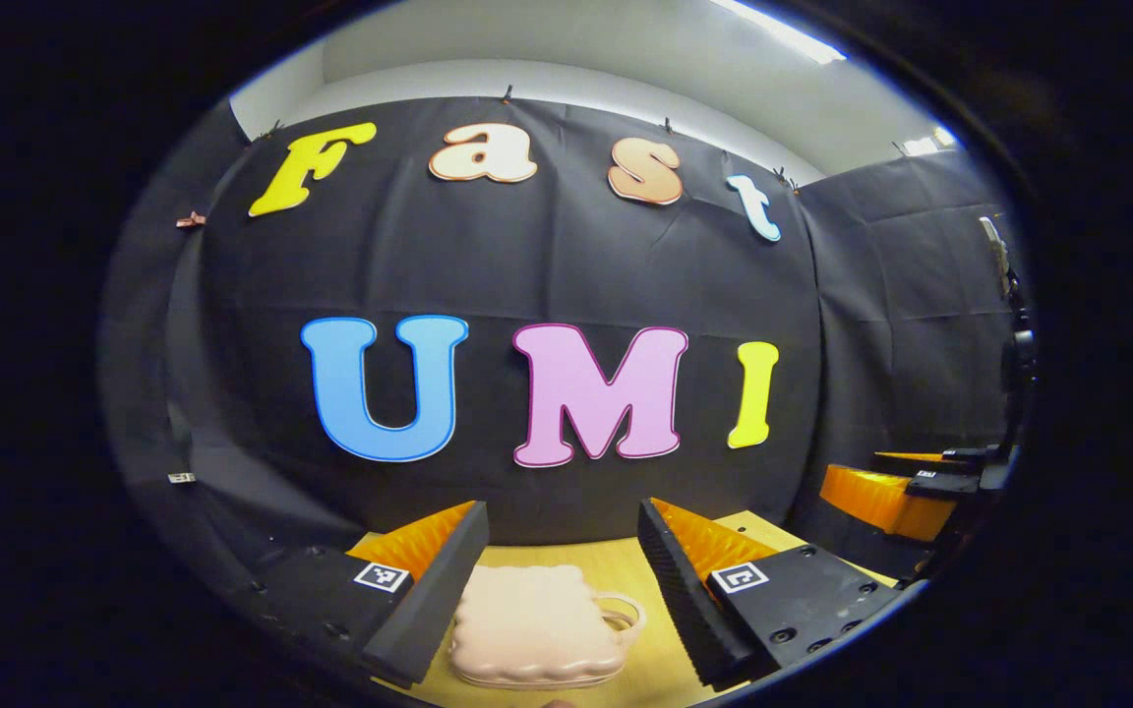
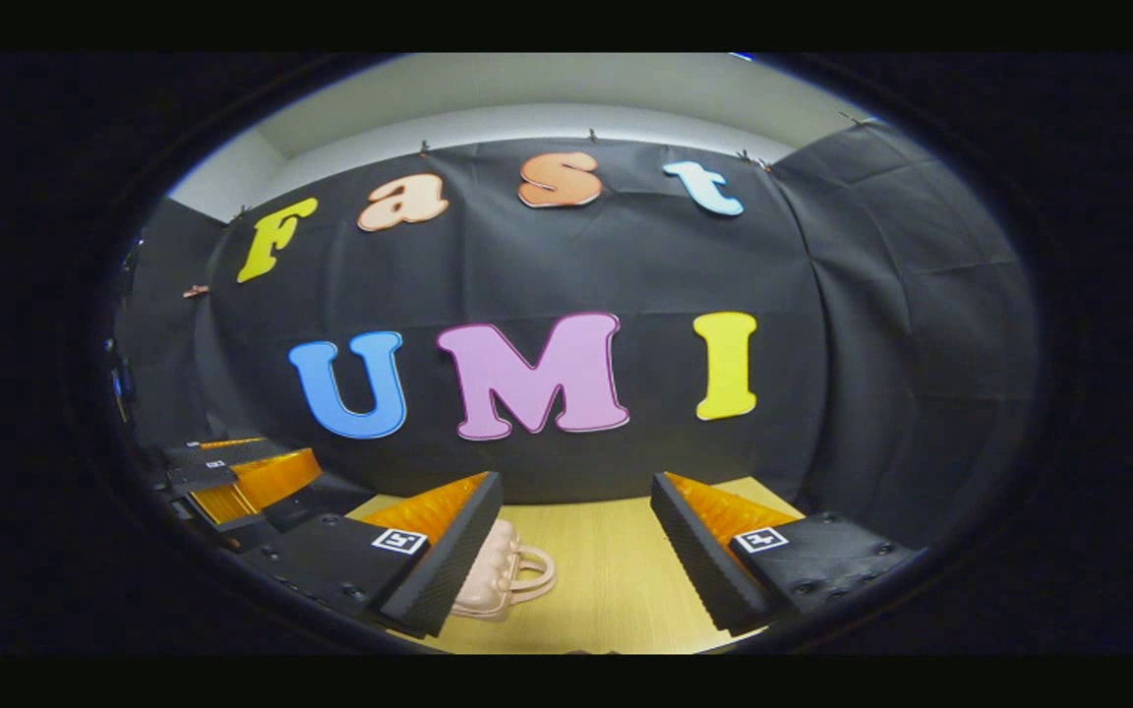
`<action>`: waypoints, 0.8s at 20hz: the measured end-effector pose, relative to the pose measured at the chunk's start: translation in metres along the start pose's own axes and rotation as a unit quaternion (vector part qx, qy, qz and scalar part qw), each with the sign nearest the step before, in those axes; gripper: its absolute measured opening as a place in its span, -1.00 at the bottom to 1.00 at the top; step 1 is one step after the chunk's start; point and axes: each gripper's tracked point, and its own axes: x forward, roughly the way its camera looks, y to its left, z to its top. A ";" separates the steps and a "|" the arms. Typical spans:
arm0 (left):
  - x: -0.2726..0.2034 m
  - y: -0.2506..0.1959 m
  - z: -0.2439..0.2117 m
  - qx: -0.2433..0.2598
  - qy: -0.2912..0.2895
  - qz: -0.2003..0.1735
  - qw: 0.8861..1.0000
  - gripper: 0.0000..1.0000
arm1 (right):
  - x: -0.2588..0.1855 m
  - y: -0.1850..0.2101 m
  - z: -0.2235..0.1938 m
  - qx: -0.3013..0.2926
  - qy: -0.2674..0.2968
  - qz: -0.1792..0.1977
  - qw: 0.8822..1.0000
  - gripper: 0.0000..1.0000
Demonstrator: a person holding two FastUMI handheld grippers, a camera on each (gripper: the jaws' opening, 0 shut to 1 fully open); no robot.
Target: First open the suitcase, pack the skin care products into it, and then close the suitcase.
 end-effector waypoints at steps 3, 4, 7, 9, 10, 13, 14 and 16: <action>-0.024 0.010 0.004 0.013 -0.020 -0.004 1.000 0.91 | -0.027 0.003 -0.013 -0.007 0.004 -0.014 1.000 0.93; -0.030 0.012 0.000 0.017 -0.020 -0.004 1.000 0.91 | -0.032 0.001 -0.014 -0.007 0.008 -0.019 1.000 0.93; -0.038 0.013 -0.010 -0.013 -0.008 -0.008 1.000 0.91 | -0.043 -0.010 -0.006 -0.007 -0.002 -0.040 0.999 0.94; -0.035 0.015 -0.008 -0.015 -0.001 0.000 1.000 0.92 | -0.049 -0.017 -0.002 0.002 -0.015 -0.048 0.999 0.93; -0.032 0.015 -0.002 -0.010 -0.007 0.003 1.000 0.92 | -0.051 -0.018 -0.002 0.005 -0.016 -0.047 0.999 0.93; -0.031 0.010 0.006 -0.007 -0.016 0.012 1.000 0.91 | -0.053 -0.020 -0.014 0.001 -0.001 -0.032 0.999 0.94; -0.032 0.004 0.006 -0.010 -0.017 0.012 1.000 0.91 | -0.056 -0.018 -0.020 0.005 0.010 -0.023 1.000 0.94; -0.036 -0.007 0.008 0.008 -0.014 0.011 1.000 0.91 | -0.064 -0.010 -0.027 0.022 0.022 0.001 1.000 0.94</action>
